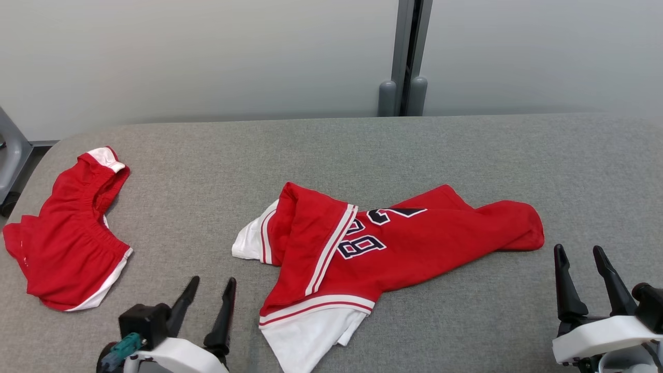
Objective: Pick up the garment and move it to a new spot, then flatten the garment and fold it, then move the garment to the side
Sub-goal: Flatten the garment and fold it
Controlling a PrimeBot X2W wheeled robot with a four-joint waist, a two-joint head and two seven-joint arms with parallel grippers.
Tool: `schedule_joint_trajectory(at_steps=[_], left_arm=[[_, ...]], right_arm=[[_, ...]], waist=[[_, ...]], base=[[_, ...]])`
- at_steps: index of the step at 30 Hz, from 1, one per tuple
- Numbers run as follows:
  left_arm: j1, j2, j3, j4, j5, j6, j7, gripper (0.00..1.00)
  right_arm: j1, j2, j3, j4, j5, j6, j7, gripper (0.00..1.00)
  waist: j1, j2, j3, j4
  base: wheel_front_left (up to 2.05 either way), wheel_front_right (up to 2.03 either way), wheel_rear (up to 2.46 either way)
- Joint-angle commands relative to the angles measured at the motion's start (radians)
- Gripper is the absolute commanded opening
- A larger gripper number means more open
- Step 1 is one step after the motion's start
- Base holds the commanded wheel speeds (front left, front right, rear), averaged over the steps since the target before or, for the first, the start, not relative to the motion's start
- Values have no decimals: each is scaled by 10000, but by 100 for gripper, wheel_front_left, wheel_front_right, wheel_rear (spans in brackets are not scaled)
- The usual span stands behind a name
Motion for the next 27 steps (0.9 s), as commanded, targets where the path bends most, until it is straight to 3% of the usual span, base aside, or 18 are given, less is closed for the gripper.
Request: schedule_joint_trajectory(at_steps=[1, 8, 13, 20, 21, 25, 27], left_arm=[[-44, 43, -113, 102, -55, -116, 203, 100], [-354, 57, -965, 871, -343, -715, 2075, 100], [-661, 3, -1274, 1270, -484, -1035, 2670, 100], [-1240, 126, -1582, 1910, -107, -997, 3005, 100], [-1313, 113, -1575, 1981, -129, -1020, 2976, 94], [-1529, 49, -1632, 2195, -228, -1141, 2991, 0], [-1540, 57, -1625, 2169, -236, -1140, 2941, 0]], right_arm=[[-36, 7, -61, -42, -58, 6, -6, 100], [-166, 34, -18, -143, -128, 6, -7, 100], [-325, 76, 29, -164, -155, 6, -5, 100], [-497, 155, 45, -166, -186, 6, -7, 100], [-524, 169, 35, -171, -191, 6, -7, 100], [-539, 195, 18, -172, -208, 6, -7, 100], [-531, 202, 5, -187, -215, 6, -7, 100]], waist=[[0, 0, 7, -7], [0, 0, 151, -144], [0, 0, 329, -320], [0, 0, 616, -504], [0, 0, 643, -525], [0, 0, 724, -584], [0, 0, 756, -597]], base=[[0, 0, 0], [0, 0, 0], [0, 0, 0], [0, 0, 0], [0, 0, 0], [0, 0, 0], [0, 0, 0]])
